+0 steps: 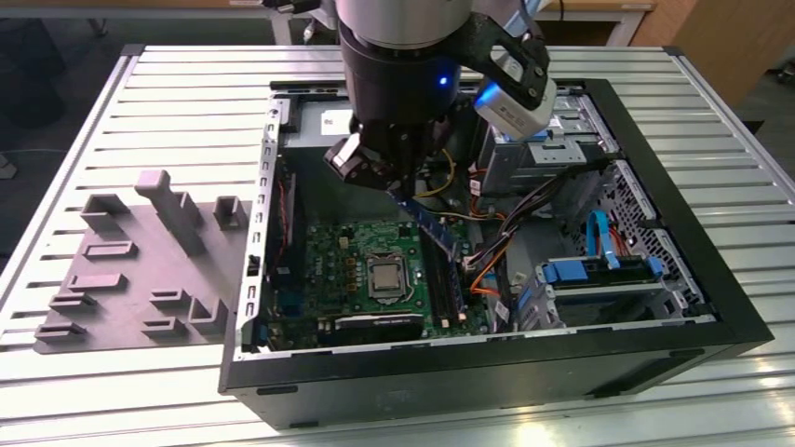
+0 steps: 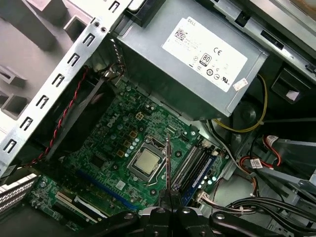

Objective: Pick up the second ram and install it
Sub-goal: 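Insert the second ram into the second slot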

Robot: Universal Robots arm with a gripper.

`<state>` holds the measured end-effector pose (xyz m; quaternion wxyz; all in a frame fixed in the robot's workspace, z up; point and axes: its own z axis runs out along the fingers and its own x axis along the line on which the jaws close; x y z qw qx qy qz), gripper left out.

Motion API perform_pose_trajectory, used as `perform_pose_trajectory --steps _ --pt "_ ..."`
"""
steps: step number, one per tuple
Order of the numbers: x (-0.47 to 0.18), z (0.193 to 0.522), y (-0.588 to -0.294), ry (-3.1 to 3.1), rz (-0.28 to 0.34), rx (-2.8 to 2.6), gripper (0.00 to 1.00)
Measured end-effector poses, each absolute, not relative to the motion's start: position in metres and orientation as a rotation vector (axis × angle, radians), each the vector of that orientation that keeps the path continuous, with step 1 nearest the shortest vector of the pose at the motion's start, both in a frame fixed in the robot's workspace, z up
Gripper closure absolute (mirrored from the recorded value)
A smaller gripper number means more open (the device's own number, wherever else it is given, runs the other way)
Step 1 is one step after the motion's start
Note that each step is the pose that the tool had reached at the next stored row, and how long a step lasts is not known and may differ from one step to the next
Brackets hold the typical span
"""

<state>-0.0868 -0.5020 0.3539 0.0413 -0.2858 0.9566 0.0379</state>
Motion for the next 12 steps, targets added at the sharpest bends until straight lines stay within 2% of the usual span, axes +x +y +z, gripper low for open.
perform_pose_trajectory --steps 12 --pt "-0.0868 0.3539 -0.5020 2.960 0.110 -0.750 0.89"
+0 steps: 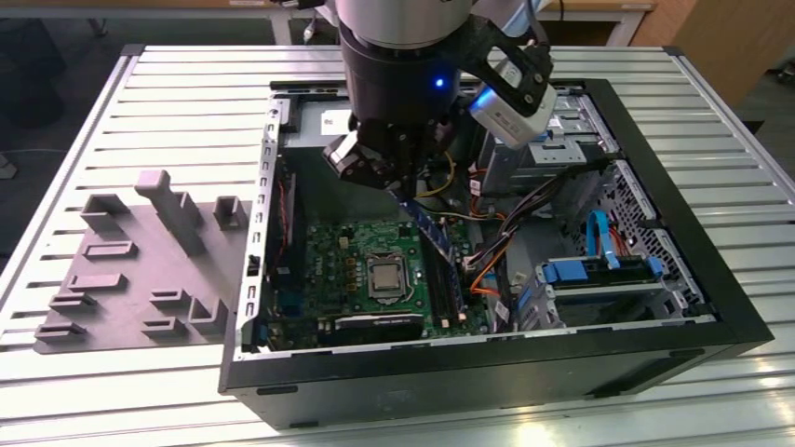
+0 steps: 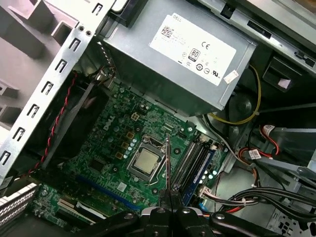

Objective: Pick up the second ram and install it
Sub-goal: 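Insert the second ram into the second slot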

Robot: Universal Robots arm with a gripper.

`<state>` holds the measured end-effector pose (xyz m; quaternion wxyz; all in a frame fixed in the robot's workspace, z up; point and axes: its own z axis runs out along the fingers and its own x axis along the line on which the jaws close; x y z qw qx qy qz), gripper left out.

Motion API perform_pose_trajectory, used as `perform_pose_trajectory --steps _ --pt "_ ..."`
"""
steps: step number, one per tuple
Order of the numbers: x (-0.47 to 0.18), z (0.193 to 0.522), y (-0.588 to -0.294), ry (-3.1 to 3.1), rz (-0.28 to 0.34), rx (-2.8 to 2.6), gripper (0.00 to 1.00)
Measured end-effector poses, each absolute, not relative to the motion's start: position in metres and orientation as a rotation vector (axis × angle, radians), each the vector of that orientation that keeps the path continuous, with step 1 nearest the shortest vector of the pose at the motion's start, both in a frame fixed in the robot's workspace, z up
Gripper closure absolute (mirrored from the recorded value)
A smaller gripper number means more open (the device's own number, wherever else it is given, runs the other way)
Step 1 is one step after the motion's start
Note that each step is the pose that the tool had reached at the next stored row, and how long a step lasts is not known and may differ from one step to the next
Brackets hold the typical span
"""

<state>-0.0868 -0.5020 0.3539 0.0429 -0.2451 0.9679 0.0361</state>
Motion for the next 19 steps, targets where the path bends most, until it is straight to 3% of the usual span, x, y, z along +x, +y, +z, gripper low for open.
perform_pose_trajectory --steps 19 --pt "-0.0868 0.3539 -0.5020 2.987 0.105 -0.624 0.89"
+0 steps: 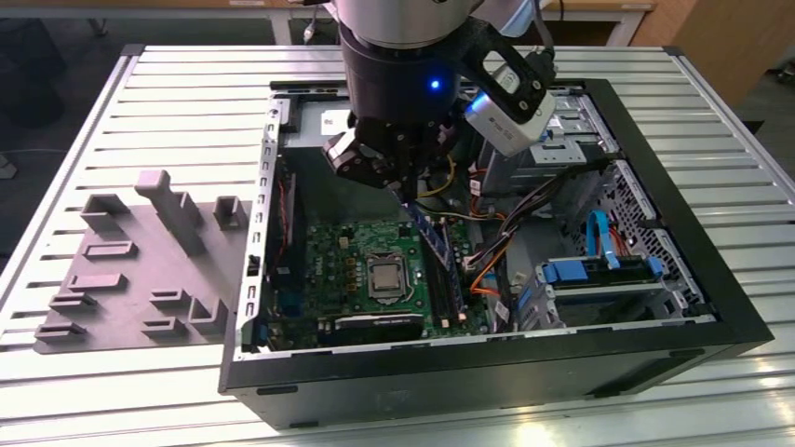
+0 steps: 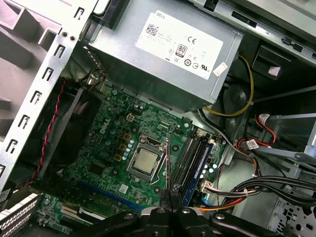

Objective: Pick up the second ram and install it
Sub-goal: 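Insert the second ram into the second slot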

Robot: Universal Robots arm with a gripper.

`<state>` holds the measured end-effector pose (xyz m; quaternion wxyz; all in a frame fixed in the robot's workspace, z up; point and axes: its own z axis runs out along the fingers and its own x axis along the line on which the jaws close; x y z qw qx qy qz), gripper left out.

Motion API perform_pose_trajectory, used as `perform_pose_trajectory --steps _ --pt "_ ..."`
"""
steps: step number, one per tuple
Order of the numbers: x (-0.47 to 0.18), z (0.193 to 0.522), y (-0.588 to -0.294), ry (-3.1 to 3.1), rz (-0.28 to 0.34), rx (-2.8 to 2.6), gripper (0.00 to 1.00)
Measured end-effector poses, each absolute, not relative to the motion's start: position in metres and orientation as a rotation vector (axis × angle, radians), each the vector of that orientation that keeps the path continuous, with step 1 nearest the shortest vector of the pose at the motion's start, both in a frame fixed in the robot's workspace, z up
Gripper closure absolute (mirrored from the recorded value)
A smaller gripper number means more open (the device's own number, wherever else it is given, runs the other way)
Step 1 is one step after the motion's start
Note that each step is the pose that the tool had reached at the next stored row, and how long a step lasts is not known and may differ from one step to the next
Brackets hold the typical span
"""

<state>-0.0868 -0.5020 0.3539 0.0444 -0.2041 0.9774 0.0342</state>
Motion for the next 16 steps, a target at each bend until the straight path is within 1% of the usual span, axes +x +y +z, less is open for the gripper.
perform_pose_trajectory --steps 16 --pt "-0.0867 0.3540 -0.5020 2.994 0.103 -0.580 0.89"
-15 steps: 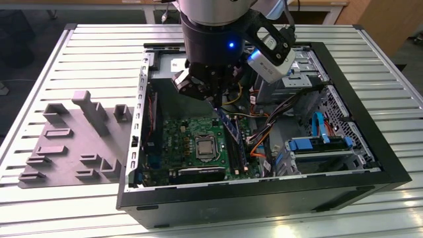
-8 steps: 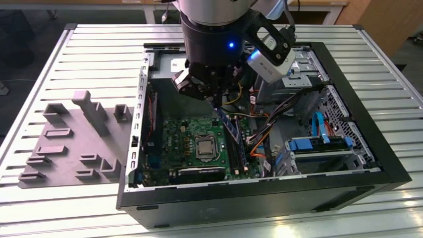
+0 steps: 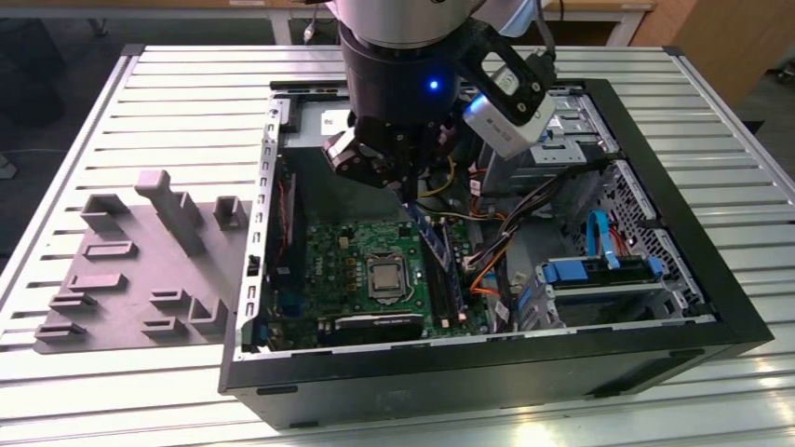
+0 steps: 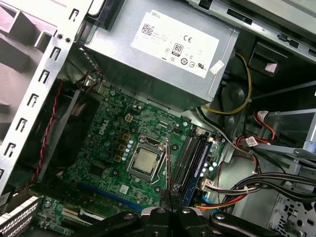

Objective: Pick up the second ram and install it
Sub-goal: 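Insert the second ram into the second slot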

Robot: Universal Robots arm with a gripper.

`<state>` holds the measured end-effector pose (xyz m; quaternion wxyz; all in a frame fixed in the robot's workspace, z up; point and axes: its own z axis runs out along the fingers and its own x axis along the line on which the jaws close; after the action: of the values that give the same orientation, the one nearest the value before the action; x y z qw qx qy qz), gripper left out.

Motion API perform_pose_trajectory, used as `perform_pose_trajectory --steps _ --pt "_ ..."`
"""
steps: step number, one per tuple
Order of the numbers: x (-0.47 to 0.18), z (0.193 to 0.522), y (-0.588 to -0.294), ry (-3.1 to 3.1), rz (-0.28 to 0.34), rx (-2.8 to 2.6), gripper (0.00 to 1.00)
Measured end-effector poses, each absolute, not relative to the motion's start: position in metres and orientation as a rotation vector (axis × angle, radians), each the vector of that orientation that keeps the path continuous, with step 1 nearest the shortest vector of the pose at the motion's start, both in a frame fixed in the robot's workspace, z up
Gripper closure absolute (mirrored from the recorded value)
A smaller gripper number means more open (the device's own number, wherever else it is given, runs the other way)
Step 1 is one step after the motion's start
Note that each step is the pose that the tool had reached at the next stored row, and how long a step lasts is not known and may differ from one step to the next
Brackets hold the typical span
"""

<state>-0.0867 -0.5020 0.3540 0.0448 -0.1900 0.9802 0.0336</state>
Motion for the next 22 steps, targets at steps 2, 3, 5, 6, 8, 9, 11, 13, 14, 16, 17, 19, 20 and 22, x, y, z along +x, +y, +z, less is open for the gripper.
perform_pose_trajectory --steps 2,3,5,6,8,9,11,13,14,16,17,19,20,22 --pt "-0.0867 0.3540 -0.5020 2.995 0.102 -0.576 0.89" --pt "-0.0867 0.3540 -0.5020 2.995 0.102 -0.576 0.89" --pt "-0.0867 0.3540 -0.5020 2.995 0.102 -0.576 0.89" --pt "-0.0867 0.3540 -0.5020 2.995 0.102 -0.575 0.89" --pt "-0.0867 0.3539 -0.5020 2.995 0.102 -0.574 0.89" --pt "-0.0867 0.3540 -0.5020 2.996 0.102 -0.573 0.89" --pt "-0.0867 0.3540 -0.5020 2.996 0.102 -0.571 0.89" --pt "-0.0867 0.3540 -0.5020 2.996 0.102 -0.569 0.89" --pt "-0.0867 0.3540 -0.5020 2.997 0.102 -0.568 0.89" --pt "-0.0867 0.3539 -0.5020 2.997 0.102 -0.565 0.89" --pt "-0.0867 0.3539 -0.5020 2.997 0.102 -0.564 0.89" --pt "-0.0867 0.3540 -0.5020 2.998 0.102 -0.561 0.89" --pt "-0.0867 0.3539 -0.5020 2.998 0.102 -0.559 0.89" --pt "-0.0867 0.3535 -0.5020 2.998 0.102 -0.558 0.89"
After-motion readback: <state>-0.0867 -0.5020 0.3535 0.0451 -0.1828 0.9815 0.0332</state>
